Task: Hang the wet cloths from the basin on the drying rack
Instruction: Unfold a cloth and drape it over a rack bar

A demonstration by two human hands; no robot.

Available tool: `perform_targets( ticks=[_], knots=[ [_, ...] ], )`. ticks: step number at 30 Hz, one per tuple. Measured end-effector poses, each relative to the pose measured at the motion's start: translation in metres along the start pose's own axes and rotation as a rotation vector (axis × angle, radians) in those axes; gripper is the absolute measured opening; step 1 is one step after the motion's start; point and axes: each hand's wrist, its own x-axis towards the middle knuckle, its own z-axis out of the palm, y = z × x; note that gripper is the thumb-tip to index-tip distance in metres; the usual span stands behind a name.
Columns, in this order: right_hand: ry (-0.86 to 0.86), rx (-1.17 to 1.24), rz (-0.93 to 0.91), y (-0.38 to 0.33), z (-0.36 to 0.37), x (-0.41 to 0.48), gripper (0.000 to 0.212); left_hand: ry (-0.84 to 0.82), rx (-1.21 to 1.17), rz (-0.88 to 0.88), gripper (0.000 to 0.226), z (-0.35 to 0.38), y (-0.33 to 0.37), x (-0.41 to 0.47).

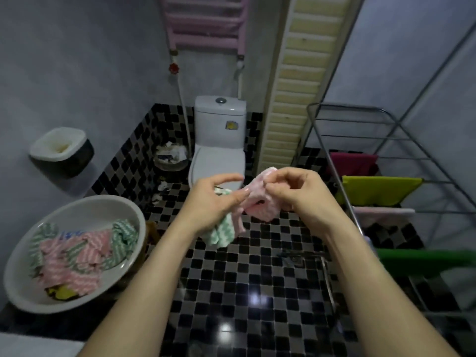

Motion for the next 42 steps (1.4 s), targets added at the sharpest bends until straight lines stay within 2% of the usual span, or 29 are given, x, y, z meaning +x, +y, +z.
perform_targets(
  ticks=[2,6,10,14,17,19,22,25,29,32,35,38,42],
  knots=[
    [-0.017,-0.008,-0.032,0.0,-0.029,-0.022,0.016,-0.155,0.01,-0.01,0.039,0.038,0.004,0.002],
    [-0.019,-0.02,-0.027,0.003,-0.082,-0.069,0.03,-0.461,-0.018,-0.056,0.02,0.096,0.011,-0.008],
    [0.098,-0.124,0.001,0.008,-0.133,-0.116,0.037,-0.544,-0.014,-0.063,0.019,0.142,0.014,-0.028],
    [0.251,-0.18,0.02,0.022,-0.169,-0.154,0.038,-0.587,0.11,-0.008,0.018,0.177,0.027,-0.046],
    [0.279,-0.169,0.066,0.026,-0.191,-0.186,0.021,-0.527,0.304,0.163,0.019,0.204,0.043,-0.058],
    [0.353,-0.3,0.073,0.028,-0.202,-0.202,0.01,-0.497,0.383,0.257,0.019,0.218,0.052,-0.061],
    [0.5,-0.431,0.067,0.035,-0.218,-0.217,0.013,-0.483,0.433,0.335,0.021,0.234,0.063,-0.062],
    [0.583,-0.464,0.078,0.034,-0.235,-0.235,0.026,-0.578,0.452,0.39,0.02,0.252,0.077,-0.067],
    [0.661,-0.474,0.116,0.032,-0.255,-0.258,0.025,-0.769,0.427,0.325,0.017,0.274,0.084,-0.072],
    [0.713,-0.541,0.219,0.049,-0.267,-0.267,0.031,-0.846,0.573,0.322,0.012,0.293,0.072,-0.071],
    [0.799,-0.634,0.326,0.079,-0.276,-0.272,0.03,-0.927,0.566,0.25,0.006,0.308,0.054,-0.066],
    [0.89,-0.626,0.384,0.107,-0.279,-0.273,0.024,-0.883,0.519,0.209,0.009,0.32,0.034,-0.06],
    [0.904,-0.609,0.407,0.137,-0.286,-0.255,0.016,-0.687,0.622,0.217,0.011,0.344,-0.003,-0.041]
  ],
)
